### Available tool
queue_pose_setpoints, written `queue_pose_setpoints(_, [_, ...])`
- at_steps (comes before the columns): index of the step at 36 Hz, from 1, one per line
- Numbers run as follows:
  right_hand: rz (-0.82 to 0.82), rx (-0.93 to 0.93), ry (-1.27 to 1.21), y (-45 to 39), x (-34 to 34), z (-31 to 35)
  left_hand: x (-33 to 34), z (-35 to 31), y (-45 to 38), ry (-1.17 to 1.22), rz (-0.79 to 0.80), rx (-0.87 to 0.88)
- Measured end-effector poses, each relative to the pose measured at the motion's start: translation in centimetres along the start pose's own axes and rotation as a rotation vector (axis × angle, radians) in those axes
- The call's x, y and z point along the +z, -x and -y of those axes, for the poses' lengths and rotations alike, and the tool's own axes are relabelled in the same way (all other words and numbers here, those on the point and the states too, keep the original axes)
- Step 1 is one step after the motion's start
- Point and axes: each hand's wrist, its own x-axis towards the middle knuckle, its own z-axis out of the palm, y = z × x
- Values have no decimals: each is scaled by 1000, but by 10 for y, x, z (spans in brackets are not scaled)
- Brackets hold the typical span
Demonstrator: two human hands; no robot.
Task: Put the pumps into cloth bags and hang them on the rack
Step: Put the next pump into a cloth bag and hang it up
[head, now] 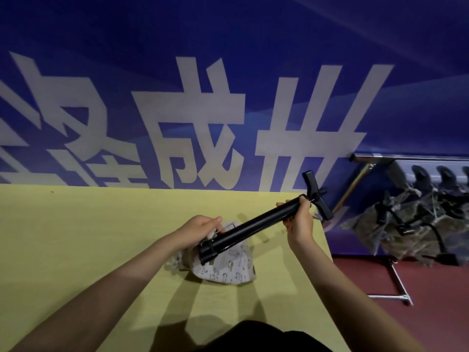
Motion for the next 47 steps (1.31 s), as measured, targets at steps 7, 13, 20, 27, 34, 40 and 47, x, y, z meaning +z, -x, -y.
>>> queue_pose_setpoints(7, [-77, 35, -36, -3, -7, -3, -15, -6, -6, -35, -132, -102])
queue_pose_setpoints(13, [-140, 52, -46, -8, -20, 6, -37, -4, -8, 90, -199, -240])
queue_pose_setpoints(20, [-156, 49, -104, -5, -21, 14, -48, -6, -8, 191, -325, -178])
queue_pose_setpoints(27, [-128, 56, -162, -7, -7, 18, -57, -24, 4, 389, -417, -193])
queue_pose_setpoints(34, [-100, 60, -196, -3, 14, 27, -79, -57, 19, 645, -654, -37])
queue_pose_setpoints(40, [-79, 66, -193, 1, 26, 27, -100, -58, 27, 618, -834, -21])
queue_pose_setpoints(47, [-91, 96, -184, 9, 19, 19, -61, -38, 29, 495, -527, -136])
